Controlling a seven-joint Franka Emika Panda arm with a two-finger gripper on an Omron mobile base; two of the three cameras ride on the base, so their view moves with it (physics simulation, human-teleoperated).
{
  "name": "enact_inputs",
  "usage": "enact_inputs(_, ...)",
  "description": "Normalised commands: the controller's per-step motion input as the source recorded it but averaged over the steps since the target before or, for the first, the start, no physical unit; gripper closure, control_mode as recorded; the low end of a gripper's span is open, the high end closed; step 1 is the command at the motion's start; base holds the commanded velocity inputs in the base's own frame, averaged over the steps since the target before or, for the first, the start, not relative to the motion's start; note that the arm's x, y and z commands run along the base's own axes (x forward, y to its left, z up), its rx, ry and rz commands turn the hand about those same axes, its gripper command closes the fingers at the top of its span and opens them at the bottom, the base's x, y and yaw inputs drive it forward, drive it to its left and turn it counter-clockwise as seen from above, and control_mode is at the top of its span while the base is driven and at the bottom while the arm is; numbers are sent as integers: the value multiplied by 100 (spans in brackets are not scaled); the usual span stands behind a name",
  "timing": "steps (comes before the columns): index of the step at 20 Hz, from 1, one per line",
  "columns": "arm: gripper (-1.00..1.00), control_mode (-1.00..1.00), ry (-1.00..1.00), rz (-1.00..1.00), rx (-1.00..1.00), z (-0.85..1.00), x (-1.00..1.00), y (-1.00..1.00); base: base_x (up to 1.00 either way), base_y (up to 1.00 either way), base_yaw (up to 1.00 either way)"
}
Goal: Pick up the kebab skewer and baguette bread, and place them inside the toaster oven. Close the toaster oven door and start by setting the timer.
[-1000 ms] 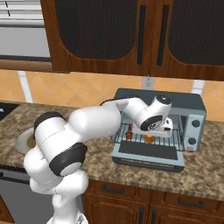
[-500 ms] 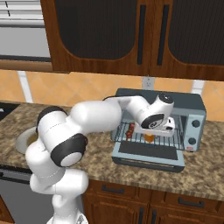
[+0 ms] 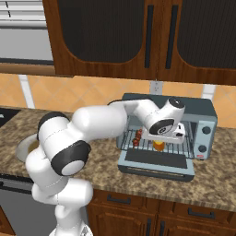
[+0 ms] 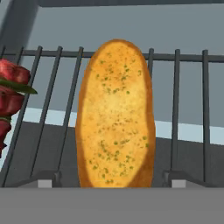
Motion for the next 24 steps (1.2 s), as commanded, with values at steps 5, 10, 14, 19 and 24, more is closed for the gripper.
enact_inputs(5, -100, -100, 0, 0, 0, 12, -23, 4, 0, 0, 0)
enact_inputs(10, -100, -100, 2, -17, 0, 0, -94, 6, 0, 0, 0)
enact_inputs(14, -100, -100, 13, -26, 0, 0, -72, 16, 0, 0, 0)
enact_inputs(19, -100, -100, 15, -24, -9, -50, -23, 42, 0, 0, 0)
enact_inputs(24, -100, -100, 5, -11, -6, -39, 0, 20, 0, 0, 0)
